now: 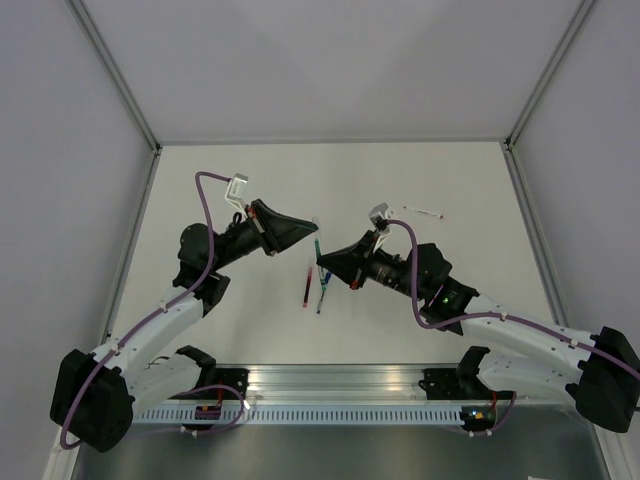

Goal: Insert the pens into the pen caps

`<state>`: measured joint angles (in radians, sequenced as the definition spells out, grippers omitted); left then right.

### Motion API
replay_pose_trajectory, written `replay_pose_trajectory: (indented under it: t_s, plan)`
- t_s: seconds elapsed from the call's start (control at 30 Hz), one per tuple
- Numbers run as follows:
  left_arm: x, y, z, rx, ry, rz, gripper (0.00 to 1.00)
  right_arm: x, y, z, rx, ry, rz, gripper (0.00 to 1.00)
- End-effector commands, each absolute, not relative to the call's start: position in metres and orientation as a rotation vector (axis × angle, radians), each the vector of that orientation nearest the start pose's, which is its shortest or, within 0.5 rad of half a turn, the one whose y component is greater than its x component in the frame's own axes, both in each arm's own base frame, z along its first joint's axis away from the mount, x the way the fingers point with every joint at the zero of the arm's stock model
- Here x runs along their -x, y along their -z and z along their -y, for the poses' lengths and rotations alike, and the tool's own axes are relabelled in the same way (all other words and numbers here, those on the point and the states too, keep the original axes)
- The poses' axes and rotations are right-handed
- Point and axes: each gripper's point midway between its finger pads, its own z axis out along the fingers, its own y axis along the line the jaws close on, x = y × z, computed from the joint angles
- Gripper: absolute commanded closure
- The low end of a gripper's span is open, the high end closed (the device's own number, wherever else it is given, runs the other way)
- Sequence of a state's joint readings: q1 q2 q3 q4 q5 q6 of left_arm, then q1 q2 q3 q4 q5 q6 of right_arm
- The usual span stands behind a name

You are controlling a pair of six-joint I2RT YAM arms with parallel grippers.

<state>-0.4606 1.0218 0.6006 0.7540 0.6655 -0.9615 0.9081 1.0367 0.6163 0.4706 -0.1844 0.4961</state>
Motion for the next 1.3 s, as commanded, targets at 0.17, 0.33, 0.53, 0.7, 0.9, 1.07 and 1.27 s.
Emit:
replay_pose_trajectory:
  t_s: [0.17, 0.33, 0.53, 0.7, 0.9, 1.07, 1.27]
  plan:
    - [-0.227, -0.344, 0.26, -0.32, 1.538, -1.417, 0.98, -0.189, -0.3, -0.329, 0.493, -1.258, -1.5, 1.0]
    - [-0.227, -0.344, 0.259, -0.319, 1.533, -1.416, 0.98, -0.189, -0.301, -0.329, 0.49, -1.261, -1.498, 1.0]
    - [-0.229, -0.344, 0.259, -0.313, 1.518, -1.42, 0.98, -0.186, -0.307, -0.328, 0.49, -1.267, -1.485, 1.0]
    - [-0.232, -0.343, 0.257, -0.302, 1.5, -1.426, 0.98, -0.185, -0.307, -0.328, 0.489, -1.274, -1.485, 1.0]
    - [-0.233, -0.351, 0.255, -0.287, 1.481, -1.414, 0.98, -0.183, -0.304, -0.33, 0.498, -1.276, -1.496, 1.0]
    - [-0.231, -0.358, 0.254, -0.292, 1.486, -1.402, 0.98, -0.184, -0.303, -0.33, 0.493, -1.276, -1.5, 1.0]
    - [-0.227, -0.358, 0.253, -0.298, 1.489, -1.396, 0.98, -0.185, -0.301, -0.332, 0.497, -1.273, -1.508, 1.0]
